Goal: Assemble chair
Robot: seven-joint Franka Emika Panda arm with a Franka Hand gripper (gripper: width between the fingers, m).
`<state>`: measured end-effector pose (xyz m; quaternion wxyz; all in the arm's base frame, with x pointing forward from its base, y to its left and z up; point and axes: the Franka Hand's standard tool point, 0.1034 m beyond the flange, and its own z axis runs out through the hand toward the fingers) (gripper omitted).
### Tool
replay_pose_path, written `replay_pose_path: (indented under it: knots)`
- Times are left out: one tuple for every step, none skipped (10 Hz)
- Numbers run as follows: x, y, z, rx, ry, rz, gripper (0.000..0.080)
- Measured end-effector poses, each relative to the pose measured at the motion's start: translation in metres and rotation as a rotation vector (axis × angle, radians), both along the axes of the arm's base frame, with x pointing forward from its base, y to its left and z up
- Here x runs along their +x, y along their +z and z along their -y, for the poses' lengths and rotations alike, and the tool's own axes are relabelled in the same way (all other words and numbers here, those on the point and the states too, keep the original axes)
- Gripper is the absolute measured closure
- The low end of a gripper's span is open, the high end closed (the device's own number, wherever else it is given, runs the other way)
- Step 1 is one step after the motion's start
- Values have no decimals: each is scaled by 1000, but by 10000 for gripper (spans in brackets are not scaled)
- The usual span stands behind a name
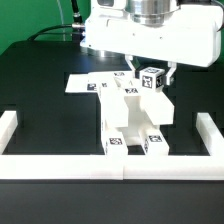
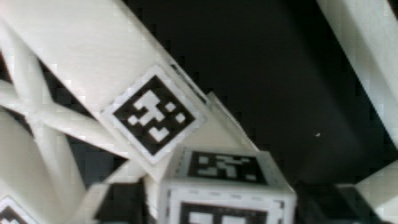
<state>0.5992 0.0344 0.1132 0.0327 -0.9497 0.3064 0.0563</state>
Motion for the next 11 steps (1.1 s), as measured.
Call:
replay_pose_path:
  knots:
    - [0,0,0,-1,-15,-1,515]
    - [0,0,0,-1,-15,-2,515]
    - [0,0,0,-4,-47,-5,515]
    - [0,0,0,-9,-115,-11,515]
    - [0,0,-1,-17,-214,-21,515]
    - [0,0,-1,-25,-308,-29,515]
    - [1,0,-1,-29,-356,-33,515]
    - [1,0,-1,-32,-397,-36,515]
    - [1,0,-2,-39,-483,-43,515]
    - [1,0,-2,-45,-555,-49,514]
    - [1,0,-2,-50,-612,-54,514]
